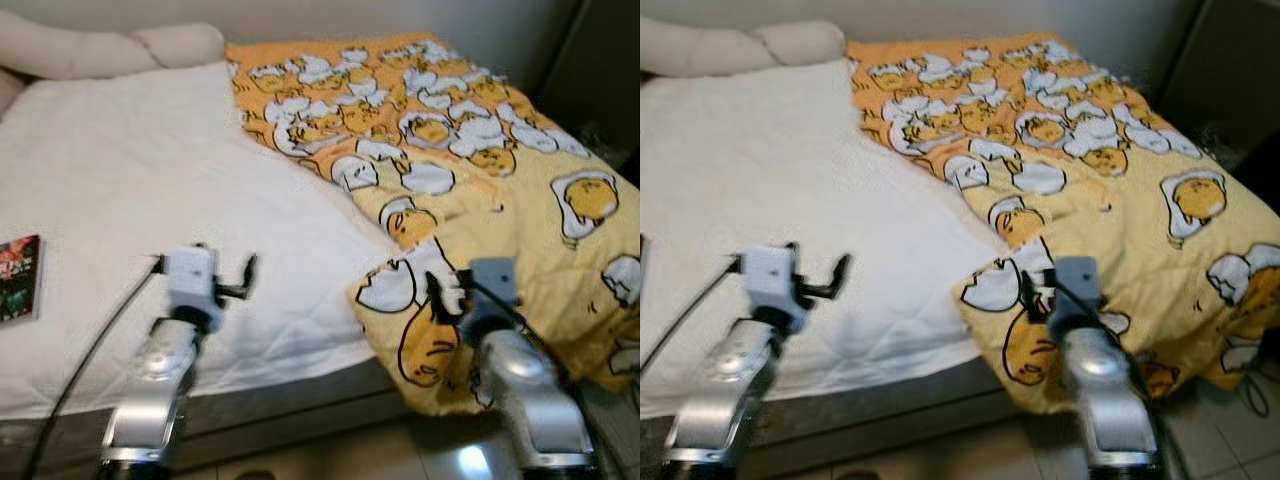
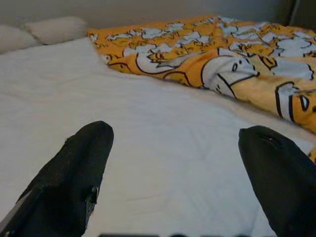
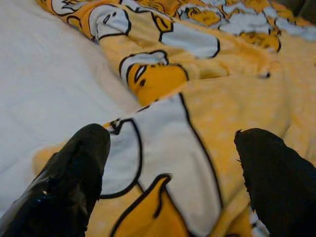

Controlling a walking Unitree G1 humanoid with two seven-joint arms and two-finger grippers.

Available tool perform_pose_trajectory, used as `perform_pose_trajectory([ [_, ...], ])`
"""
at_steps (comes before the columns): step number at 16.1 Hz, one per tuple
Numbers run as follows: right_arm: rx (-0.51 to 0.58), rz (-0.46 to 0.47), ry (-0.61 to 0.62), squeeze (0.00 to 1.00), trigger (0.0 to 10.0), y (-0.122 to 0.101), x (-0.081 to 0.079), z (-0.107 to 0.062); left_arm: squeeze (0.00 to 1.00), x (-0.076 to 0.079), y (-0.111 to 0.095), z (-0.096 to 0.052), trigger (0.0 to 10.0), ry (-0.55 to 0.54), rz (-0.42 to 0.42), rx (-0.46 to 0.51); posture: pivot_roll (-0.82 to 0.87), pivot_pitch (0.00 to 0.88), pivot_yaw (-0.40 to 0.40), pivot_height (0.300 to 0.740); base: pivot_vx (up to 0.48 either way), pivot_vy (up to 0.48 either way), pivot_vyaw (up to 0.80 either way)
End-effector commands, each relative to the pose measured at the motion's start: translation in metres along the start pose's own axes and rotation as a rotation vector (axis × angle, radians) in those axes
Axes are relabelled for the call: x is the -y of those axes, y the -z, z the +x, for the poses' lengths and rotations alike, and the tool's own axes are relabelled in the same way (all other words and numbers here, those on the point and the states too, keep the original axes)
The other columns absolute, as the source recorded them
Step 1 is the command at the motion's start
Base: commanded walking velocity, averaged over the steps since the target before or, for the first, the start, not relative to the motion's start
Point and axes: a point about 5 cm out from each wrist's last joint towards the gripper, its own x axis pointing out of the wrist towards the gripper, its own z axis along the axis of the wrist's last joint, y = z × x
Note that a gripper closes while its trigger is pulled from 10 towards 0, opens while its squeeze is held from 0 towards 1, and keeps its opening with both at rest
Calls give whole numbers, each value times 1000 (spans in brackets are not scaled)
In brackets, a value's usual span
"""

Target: Clean up the room

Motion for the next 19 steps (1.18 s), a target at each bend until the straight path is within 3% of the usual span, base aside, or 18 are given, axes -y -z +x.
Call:
perform_pose_trajectory([
  [1,23,28,-80,0,10000,-7,-15,2,0,-10,-4,0,10000,-28,17,7,96,0,10,740,296,0,0],
  [2,22,-29,-131,0,10000,-8,-21,4,0,-11,-5,0,10000,-28,18,6,97,0,11,740,296,0,800],
  [4,18,-58,-150,0,10000,-8,-24,5,0,-11,-5,-1,10000,-27,19,6,101,0,12,740,292,0,800],
  [5,7,-30,-134,0,10000,-6,-22,6,0,-11,-5,-1,10000,-26,18,5,103,0,12,740,292,0,0],
  [11,-9,-65,-182,0,10000,-4,-28,8,0,-11,-2,-4,10000,-10,24,-19,110,0,13,740,237,0,0],
  [12,-23,-70,-191,1000,10000,-2,-29,11,0,-8,1,-5,10000,29,30,-43,109,0,15,740,0,0,0],
  [15,-95,-157,-244,1000,10000,4,-38,26,0,5,10,-12,10000,240,118,-129,121,0,12,740,0,0,0],
  [19,-221,-289,-270,1000,10000,21,-38,51,0,4,11,-19,10000,461,222,-184,148,0,12,740,0,0,0],
])
